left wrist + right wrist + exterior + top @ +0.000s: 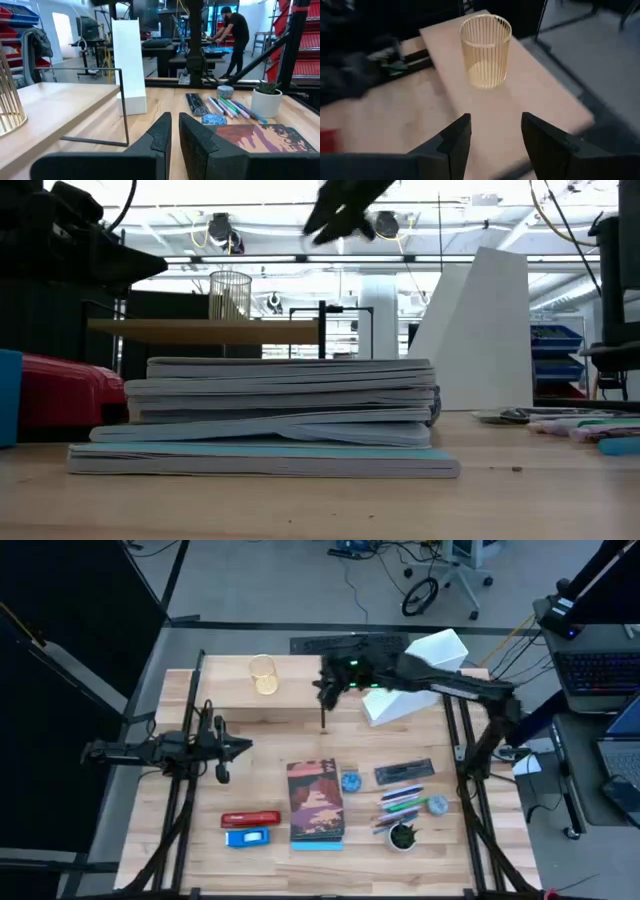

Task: Stock shelves
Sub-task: Put the blue pen into the gold pen holder on the shelf

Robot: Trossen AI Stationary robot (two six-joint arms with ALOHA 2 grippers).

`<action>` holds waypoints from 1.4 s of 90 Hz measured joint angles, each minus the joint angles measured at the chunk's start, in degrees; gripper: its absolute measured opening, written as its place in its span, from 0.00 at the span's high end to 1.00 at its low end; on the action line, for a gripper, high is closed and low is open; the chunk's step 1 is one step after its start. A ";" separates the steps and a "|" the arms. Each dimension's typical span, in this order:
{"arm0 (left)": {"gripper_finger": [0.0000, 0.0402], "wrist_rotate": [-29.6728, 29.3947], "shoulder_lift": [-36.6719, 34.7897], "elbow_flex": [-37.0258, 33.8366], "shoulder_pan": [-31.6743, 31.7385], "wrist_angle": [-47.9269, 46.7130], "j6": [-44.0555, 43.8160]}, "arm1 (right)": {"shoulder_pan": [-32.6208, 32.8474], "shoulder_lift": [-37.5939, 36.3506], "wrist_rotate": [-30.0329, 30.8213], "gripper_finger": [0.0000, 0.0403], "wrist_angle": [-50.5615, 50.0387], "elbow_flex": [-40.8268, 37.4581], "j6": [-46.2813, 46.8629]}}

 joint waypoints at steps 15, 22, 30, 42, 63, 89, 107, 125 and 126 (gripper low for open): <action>0.94 -0.01 0.02 0.02 -0.01 -0.01 -0.14 | 0.92 -6.82 0.00 0.59 -14.87 0.00 7.14; 0.94 0.00 0.01 -0.01 0.00 -0.01 -0.27 | 2.45 -8.63 0.48 0.55 -22.18 0.00 8.75; 0.94 0.00 0.02 0.00 0.00 0.00 -0.27 | 4.63 -9.07 0.49 0.50 -29.35 -0.04 10.75; 0.94 0.00 0.02 -0.01 -0.01 -0.01 -0.25 | 9.00 -8.79 0.58 0.41 -38.09 -0.65 11.60; 0.94 -0.02 0.02 0.00 -0.01 -0.01 -0.25 | 17.22 -9.93 0.53 0.37 -36.92 -9.39 12.34; 0.94 -0.02 0.00 0.00 0.00 0.01 -0.25 | 26.50 -15.85 0.18 0.47 -26.77 -28.06 18.28; 0.94 -0.02 0.01 -0.01 0.00 0.00 -0.25 | 30.62 -20.24 0.81 0.54 -18.80 -41.36 23.09; 0.94 -0.02 0.02 0.00 -0.01 -0.01 -0.25 | 32.24 -18.54 0.24 0.57 -8.68 -49.64 20.06; 0.94 -0.02 0.00 0.01 -0.01 0.01 -0.25 | 32.27 -18.39 0.25 0.57 -8.03 -50.01 19.88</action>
